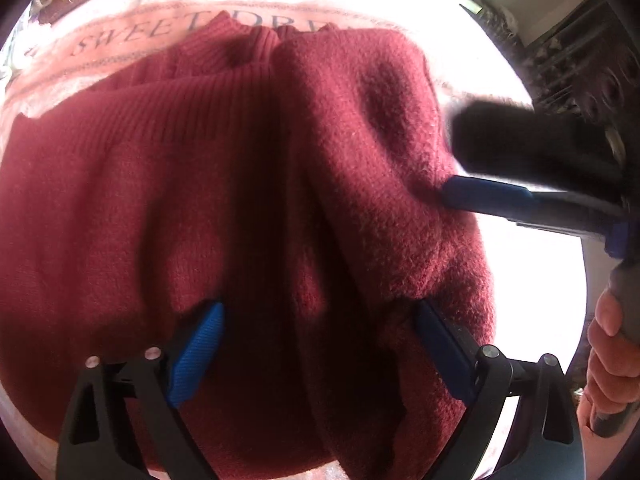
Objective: Fold small clothes
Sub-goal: 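Lay the folded side flat and open the right gripper, then grasp the opposite side edge with the left gripper and fold it over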
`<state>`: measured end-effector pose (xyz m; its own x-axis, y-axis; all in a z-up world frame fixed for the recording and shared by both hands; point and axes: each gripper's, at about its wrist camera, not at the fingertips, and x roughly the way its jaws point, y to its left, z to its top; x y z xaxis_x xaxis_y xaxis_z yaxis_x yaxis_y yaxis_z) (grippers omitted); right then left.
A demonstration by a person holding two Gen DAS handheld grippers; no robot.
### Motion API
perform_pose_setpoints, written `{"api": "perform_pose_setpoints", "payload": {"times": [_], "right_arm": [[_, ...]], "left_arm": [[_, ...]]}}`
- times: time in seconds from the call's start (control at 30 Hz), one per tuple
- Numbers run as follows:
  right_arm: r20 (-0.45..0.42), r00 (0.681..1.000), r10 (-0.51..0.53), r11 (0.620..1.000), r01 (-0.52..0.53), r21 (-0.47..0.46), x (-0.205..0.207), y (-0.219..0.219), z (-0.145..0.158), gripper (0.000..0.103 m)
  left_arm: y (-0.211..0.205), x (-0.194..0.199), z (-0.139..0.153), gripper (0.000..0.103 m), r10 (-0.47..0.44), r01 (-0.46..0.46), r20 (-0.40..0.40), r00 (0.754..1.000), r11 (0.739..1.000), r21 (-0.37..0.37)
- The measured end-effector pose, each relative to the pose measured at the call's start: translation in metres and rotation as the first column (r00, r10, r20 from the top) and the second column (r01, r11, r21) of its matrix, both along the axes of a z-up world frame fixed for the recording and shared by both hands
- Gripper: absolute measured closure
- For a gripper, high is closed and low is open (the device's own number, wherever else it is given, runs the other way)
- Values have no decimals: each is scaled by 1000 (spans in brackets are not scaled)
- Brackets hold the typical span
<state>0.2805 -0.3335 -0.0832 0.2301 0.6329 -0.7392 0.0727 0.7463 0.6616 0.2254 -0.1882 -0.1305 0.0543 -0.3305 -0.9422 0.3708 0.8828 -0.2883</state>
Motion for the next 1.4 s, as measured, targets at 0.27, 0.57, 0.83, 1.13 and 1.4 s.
{"api": "perform_pose_setpoints", "payload": {"times": [0.27, 0.57, 0.83, 1.13, 1.4], "right_arm": [[-30, 998, -59, 996, 56, -75, -55, -38, -10, 21], [-31, 990, -136, 990, 135, -46, -78, -69, -21, 21], [-37, 988, -147, 989, 146, -15, -87, -72, -27, 21], [39, 995, -92, 995, 91, 27, -83, -48, -9, 21], [28, 999, -27, 999, 26, 39, -76, -18, -8, 21]], "left_arm": [[11, -6, 0, 17, 22, -25, -34, 999, 995, -95], [-6, -8, 12, 92, 28, -39, -55, 998, 978, -206], [26, -5, 18, 99, 90, -88, -4, 996, 966, -242], [64, 2, 6, 99, 101, -99, -4, 995, 965, -243], [113, 3, 41, 99, 139, -112, 74, 988, 951, -289]]}}
